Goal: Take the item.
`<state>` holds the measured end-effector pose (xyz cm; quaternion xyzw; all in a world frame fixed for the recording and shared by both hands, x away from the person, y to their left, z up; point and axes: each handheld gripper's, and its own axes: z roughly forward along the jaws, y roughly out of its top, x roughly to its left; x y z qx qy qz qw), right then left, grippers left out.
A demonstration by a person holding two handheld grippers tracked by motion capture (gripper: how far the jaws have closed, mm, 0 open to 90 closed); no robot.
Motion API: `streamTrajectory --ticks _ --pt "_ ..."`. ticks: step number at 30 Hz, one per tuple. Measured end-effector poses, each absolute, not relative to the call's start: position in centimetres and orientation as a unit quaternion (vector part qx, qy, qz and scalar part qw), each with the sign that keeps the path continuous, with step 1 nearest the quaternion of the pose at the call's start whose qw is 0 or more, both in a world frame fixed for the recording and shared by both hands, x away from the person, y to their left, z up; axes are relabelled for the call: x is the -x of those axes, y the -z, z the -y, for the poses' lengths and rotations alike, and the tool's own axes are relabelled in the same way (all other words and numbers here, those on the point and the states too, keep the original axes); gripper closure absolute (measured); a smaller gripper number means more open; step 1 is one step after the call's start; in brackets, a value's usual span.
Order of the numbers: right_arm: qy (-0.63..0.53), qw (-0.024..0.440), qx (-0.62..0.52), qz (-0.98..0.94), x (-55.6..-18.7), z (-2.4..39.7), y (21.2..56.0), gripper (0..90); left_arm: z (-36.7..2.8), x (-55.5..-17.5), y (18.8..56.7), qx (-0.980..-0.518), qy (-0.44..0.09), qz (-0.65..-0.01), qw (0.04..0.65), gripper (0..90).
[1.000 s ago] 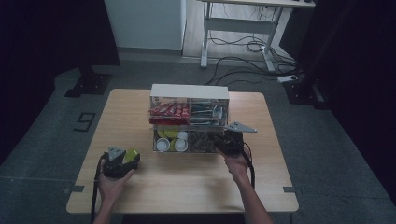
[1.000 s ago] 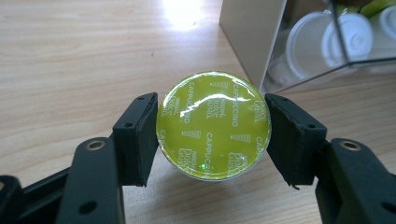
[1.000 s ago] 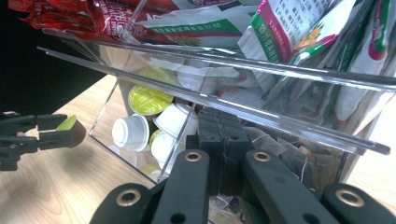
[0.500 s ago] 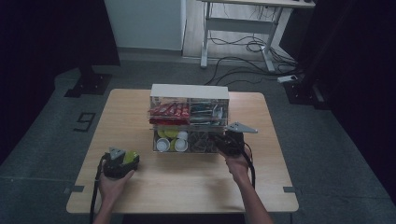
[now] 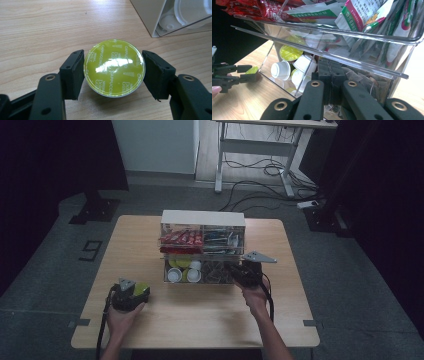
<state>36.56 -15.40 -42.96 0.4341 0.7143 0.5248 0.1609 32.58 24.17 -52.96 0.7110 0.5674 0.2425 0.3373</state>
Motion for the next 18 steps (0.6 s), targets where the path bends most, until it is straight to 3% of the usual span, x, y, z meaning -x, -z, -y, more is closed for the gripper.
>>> streamTrajectory --ticks 11,18 --pt "-0.525 0.159 -0.434 -0.715 -36.6 15.4 43.0 89.0 -24.5 -32.4 52.4 -0.702 -0.244 -0.564 0.360 28.1" --pt "-0.524 0.161 -0.434 -0.715 -36.6 15.4 43.0 89.0 -24.5 -31.8 51.0 -0.695 -0.244 -0.555 0.385 27.3"
